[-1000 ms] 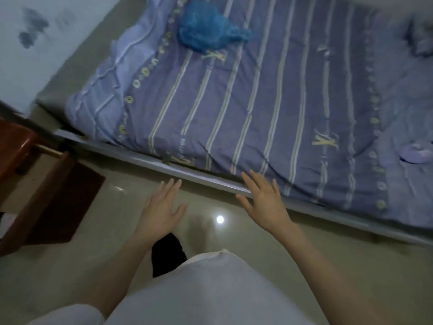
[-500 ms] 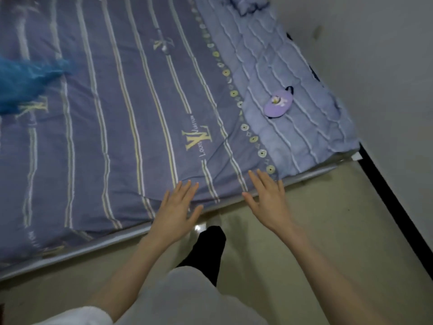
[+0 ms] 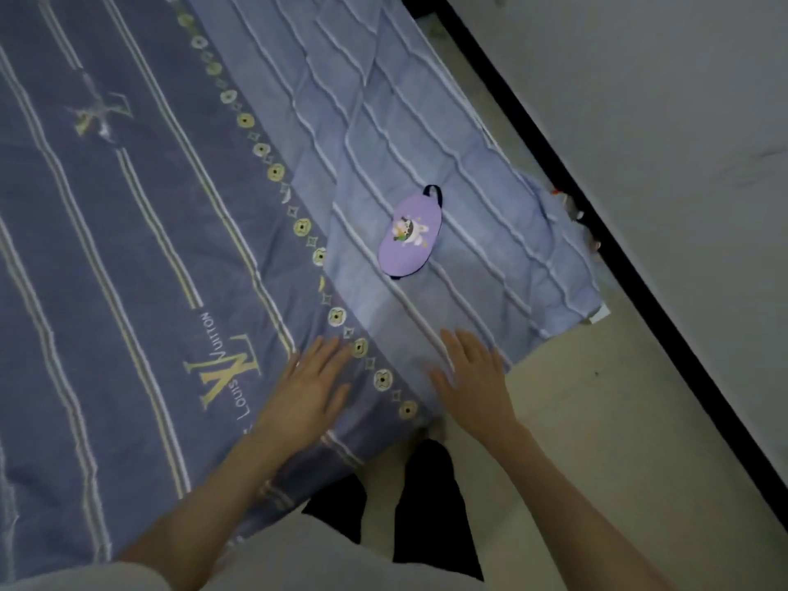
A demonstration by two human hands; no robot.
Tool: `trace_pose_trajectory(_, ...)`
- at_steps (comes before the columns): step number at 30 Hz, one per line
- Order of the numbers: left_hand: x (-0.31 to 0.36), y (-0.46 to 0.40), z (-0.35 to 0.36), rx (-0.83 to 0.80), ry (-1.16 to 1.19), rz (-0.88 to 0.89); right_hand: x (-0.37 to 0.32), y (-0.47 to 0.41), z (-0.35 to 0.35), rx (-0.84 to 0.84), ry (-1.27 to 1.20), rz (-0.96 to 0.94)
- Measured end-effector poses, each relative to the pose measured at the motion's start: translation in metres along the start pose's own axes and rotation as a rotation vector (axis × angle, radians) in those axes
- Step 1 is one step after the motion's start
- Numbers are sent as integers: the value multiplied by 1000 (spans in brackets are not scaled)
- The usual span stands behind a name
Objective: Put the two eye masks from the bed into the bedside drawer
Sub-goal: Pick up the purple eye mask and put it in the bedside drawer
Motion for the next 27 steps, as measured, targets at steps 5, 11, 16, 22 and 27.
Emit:
trace_pose_trajectory(5,11,-101,27,-12,22,-151,53,-104,-5,-6,31,-27)
trace_pose_trajectory(11,29,-216,76,84,136,-346,106,-227,6,-37,140,-152)
trace_pose_trajectory(16,28,-280,101,106,76,-456,135,-270,30,-161,234,-249)
trace_pose_trajectory(22,30,-286,89,249,110,-505,129,-281,23,-147,122,-204)
trace_pose_trajectory(27,27,-258,35,443,132,-524,79,-290,-17,16,112,-390)
Point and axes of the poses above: each hand's wrist, its own y-axis away from the middle knuckle, its own z-axis out of the palm, x = y × z, the point moved 2 cm from there along -y, towards the middle knuckle, and after that the axes turned 5 degrees about x, right-handed, at the moved point
